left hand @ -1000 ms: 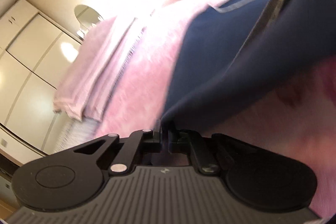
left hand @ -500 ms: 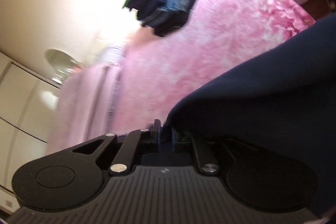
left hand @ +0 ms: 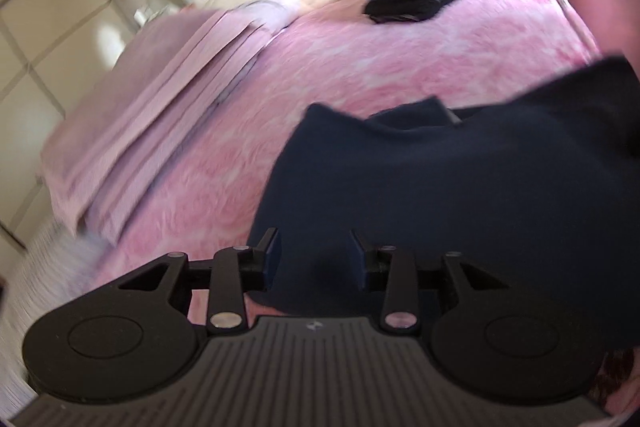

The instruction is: Fold clothes

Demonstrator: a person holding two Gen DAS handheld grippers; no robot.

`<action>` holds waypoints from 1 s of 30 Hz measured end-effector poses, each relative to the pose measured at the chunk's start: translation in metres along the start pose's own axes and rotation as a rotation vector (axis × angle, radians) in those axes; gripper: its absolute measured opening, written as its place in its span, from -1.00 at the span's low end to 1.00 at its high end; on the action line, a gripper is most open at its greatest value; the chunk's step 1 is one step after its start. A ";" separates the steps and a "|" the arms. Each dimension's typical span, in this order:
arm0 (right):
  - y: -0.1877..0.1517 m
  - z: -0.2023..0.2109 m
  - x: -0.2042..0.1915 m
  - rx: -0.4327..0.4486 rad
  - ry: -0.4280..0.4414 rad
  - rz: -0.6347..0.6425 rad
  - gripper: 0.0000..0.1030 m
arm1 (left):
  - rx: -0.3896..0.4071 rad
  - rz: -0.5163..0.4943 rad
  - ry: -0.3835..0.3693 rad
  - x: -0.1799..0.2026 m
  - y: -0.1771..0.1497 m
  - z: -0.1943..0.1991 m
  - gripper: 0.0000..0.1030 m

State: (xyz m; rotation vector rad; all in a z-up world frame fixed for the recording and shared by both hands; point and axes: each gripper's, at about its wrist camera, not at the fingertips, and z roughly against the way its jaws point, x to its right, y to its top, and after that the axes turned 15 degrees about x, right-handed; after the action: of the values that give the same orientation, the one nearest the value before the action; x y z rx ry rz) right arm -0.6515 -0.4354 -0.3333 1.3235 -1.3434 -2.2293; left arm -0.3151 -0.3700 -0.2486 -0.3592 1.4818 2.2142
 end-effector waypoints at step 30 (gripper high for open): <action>0.003 0.026 -0.041 0.088 -0.058 0.116 -0.95 | 0.095 0.678 -0.615 -0.114 0.018 -0.152 -0.80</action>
State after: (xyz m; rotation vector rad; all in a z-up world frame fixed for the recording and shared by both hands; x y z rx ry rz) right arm -0.6490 -0.3981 -0.3021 1.1837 -1.5137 -2.1704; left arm -0.2303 -0.5405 -0.2417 0.9061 1.4563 2.3790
